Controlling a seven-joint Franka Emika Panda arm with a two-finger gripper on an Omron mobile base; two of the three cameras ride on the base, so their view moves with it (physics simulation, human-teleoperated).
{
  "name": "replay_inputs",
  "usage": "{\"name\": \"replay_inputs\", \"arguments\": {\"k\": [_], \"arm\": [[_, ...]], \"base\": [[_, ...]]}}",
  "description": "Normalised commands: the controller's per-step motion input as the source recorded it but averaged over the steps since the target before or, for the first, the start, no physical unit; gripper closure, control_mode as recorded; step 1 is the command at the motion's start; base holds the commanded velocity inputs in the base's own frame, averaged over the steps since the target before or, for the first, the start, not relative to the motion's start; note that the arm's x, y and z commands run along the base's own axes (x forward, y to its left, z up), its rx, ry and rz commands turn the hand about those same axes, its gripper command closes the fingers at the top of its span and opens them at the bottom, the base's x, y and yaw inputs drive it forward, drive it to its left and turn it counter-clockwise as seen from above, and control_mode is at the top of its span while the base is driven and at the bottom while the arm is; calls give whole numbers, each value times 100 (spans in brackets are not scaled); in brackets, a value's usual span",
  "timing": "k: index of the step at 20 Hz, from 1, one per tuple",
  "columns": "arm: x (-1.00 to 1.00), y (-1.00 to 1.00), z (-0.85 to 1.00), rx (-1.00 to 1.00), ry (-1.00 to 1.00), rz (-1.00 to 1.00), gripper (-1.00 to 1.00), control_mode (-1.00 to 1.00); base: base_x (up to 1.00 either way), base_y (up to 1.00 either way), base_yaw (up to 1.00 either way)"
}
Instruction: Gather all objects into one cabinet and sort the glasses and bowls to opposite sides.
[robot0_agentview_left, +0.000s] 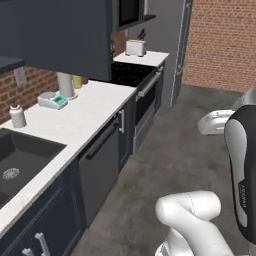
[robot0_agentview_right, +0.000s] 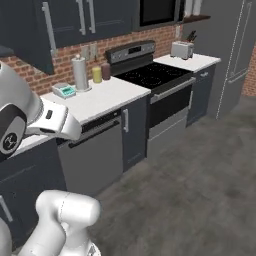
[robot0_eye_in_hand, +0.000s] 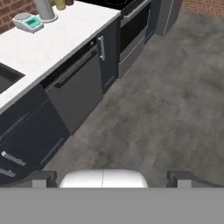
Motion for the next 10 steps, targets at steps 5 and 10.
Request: {"name": "replay_inputs", "arguments": {"k": [5, 10], "arm": [[0, 0, 0, 0, 0, 0, -100, 100], [0, 0, 0, 0, 0, 0, -100, 100]], "base": [[0, -25, -61], [1, -21, -56]]}}
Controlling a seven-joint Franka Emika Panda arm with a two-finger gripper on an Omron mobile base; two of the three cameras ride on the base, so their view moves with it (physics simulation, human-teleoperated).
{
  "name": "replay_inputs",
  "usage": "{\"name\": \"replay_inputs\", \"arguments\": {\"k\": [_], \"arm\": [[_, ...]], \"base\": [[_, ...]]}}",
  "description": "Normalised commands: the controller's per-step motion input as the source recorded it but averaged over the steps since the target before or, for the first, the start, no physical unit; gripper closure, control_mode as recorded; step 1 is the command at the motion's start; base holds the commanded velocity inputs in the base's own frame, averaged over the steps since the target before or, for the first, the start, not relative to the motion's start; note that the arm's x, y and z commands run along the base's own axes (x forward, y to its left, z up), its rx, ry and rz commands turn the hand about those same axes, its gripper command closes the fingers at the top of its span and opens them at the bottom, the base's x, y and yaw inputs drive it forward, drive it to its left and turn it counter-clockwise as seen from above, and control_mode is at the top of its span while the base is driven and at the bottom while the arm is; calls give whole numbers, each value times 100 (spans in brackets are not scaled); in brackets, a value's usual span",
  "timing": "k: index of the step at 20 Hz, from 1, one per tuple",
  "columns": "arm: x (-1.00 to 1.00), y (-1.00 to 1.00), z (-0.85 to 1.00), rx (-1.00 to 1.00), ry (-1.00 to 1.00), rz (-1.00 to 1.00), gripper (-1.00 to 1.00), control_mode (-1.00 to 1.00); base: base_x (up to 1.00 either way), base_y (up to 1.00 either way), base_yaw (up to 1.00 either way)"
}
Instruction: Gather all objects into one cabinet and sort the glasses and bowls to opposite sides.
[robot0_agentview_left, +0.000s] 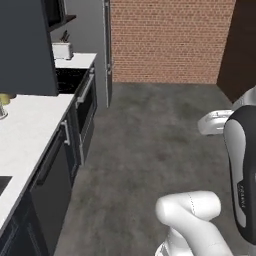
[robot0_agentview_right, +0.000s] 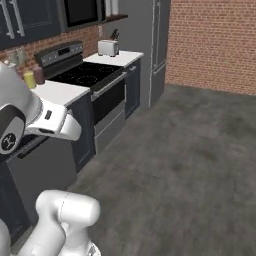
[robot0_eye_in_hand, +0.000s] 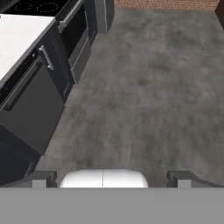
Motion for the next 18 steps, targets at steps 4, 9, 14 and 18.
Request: {"name": "replay_inputs", "arguments": {"k": [4, 9, 14, 18], "arm": [[0, 0, 0, 0, 0, 0, -100, 100], [0, 0, 0, 0, 0, 0, -100, 100], [0, 0, 0, 0, 0, 0, -100, 100], [0, 0, 0, 0, 0, 0, -100, 100]], "base": [[7, -19, -52], [7, -18, -50], [12, -14, -44], [43, -1, -23]]}}
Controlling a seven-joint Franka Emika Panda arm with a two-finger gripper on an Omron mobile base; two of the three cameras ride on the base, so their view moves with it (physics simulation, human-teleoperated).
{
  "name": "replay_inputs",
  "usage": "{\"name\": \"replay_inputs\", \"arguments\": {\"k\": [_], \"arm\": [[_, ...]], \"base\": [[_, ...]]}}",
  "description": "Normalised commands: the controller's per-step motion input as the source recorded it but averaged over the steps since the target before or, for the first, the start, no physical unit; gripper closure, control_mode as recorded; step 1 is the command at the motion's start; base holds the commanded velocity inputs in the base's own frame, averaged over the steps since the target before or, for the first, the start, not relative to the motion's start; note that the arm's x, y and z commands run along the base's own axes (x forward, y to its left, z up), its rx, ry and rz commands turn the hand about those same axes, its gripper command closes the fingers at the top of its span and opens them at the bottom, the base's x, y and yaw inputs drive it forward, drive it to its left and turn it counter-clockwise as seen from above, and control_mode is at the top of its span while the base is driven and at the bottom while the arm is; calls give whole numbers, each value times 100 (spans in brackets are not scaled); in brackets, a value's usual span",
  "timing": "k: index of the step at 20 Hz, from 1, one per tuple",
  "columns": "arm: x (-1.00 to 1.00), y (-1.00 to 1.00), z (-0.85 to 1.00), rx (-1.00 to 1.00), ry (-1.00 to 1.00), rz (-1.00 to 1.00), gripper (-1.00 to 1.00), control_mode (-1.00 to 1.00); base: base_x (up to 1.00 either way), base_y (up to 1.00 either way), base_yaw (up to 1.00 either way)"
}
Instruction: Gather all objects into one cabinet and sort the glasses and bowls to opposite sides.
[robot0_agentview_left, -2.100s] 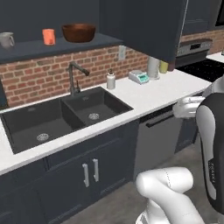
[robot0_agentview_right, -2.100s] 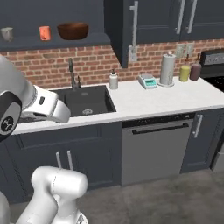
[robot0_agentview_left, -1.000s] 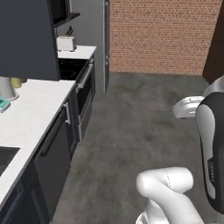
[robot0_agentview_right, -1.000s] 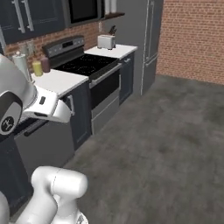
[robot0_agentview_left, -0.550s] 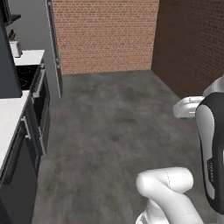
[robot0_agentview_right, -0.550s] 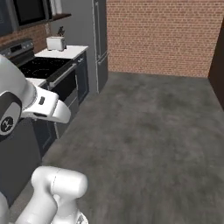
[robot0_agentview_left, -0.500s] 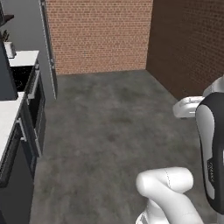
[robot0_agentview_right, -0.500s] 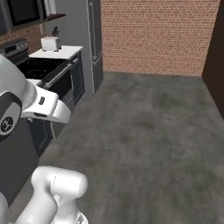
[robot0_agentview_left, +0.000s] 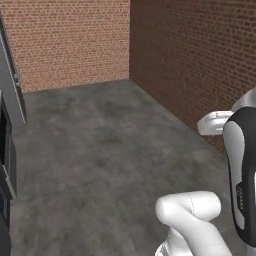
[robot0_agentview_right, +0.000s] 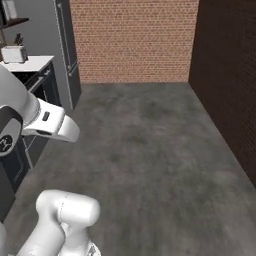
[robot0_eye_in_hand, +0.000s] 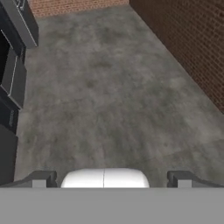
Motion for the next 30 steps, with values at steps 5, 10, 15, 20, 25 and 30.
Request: {"name": "replay_inputs", "arguments": {"k": [5, 10, 15, 20, 25, 30], "arm": [[0, 0, 0, 0, 0, 0, -100, 100], [0, 0, 0, 0, 0, 0, -100, 100], [0, 0, 0, 0, 0, 0, -100, 100], [0, 0, 0, 0, 0, 0, -100, 100], [0, 0, 0, 0, 0, 0, -100, 100], [0, 0, 0, 0, 0, 0, -100, 100]], "base": [[90, 0, -2], [100, -3, 0], [100, -5, 6], [100, -8, 20], [100, -22, 41], [100, -40, 55]]}}
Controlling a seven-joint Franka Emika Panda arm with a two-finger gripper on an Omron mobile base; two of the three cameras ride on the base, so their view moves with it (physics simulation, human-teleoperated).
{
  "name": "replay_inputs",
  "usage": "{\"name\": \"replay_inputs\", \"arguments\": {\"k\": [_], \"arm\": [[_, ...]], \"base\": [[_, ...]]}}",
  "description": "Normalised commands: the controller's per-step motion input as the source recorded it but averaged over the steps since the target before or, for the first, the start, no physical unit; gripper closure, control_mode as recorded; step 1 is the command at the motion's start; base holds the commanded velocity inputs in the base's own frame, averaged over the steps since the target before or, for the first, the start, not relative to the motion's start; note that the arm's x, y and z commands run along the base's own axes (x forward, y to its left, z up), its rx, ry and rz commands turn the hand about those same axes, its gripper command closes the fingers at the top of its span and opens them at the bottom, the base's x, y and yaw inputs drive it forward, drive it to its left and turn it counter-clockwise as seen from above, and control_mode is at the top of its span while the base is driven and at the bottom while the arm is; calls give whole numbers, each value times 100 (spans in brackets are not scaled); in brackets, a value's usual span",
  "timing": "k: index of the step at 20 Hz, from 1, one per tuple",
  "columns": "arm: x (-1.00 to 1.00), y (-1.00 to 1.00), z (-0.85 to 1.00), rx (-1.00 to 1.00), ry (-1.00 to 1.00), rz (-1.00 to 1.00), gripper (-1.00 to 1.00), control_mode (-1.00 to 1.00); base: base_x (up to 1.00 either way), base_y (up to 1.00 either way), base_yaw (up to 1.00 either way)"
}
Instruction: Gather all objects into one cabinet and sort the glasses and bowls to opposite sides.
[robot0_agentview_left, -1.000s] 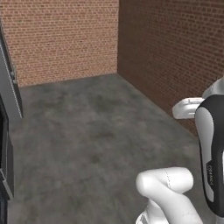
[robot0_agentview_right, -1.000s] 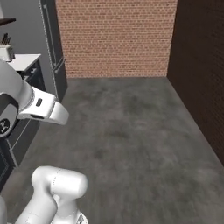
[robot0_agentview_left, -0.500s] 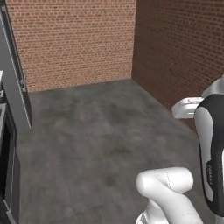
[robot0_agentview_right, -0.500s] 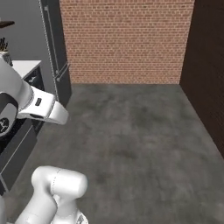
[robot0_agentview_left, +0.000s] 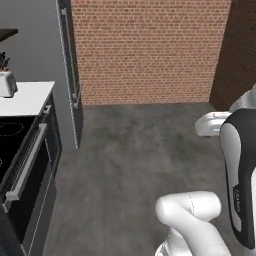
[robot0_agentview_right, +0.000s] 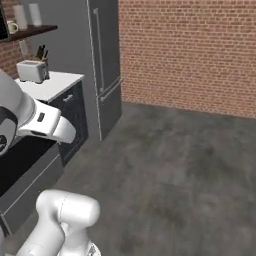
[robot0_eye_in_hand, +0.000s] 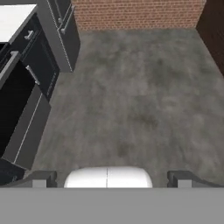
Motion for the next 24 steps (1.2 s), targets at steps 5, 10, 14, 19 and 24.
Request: {"name": "replay_inputs", "arguments": {"k": [5, 10, 14, 19, 24], "arm": [[0, 0, 0, 0, 0, 0, -100, 100], [0, 0, 0, 0, 0, 0, -100, 100], [0, 0, 0, 0, 0, 0, -100, 100], [0, 0, 0, 0, 0, 0, -100, 100], [0, 0, 0, 0, 0, 0, -100, 100]], "base": [[96, -50, 62], [83, -58, 63], [75, -63, 62], [54, -67, 56], [49, -66, 53]]}}
